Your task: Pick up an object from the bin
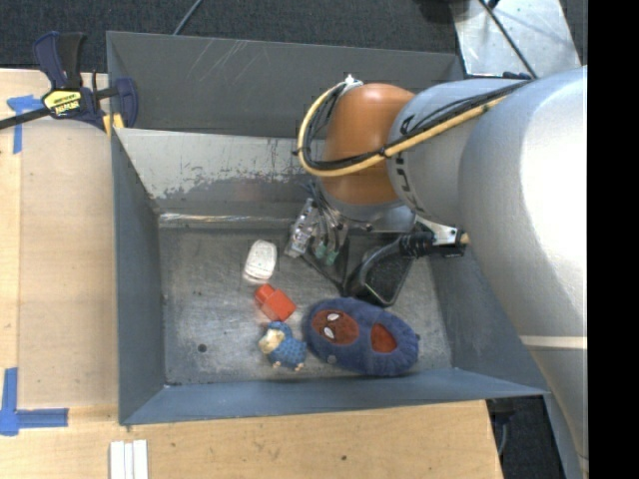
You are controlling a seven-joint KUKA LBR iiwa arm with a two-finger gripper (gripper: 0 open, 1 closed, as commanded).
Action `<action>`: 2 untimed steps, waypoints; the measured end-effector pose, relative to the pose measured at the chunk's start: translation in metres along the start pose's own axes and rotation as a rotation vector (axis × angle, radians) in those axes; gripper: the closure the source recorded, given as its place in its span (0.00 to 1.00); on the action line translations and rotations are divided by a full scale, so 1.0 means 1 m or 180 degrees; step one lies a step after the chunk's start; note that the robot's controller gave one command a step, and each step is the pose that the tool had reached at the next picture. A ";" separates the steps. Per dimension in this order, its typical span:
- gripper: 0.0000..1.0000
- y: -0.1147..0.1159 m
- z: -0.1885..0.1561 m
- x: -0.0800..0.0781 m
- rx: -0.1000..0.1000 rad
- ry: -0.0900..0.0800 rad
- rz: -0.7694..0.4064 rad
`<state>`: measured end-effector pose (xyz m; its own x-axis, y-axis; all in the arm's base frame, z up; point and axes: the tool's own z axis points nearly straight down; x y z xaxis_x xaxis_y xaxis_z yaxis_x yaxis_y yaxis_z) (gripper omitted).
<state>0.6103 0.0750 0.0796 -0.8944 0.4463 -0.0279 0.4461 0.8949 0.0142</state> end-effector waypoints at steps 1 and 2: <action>0.00 0.000 0.002 0.002 0.0008 0.0022 -0.0001; 1.00 0.000 0.000 0.000 0.0000 0.0000 -0.0002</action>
Offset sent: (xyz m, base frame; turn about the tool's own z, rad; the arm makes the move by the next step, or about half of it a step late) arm 0.0000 0.0000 0.0000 0.0000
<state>0.6102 0.0750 0.0794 -0.8947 0.4459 -0.0279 0.4456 0.8951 0.0142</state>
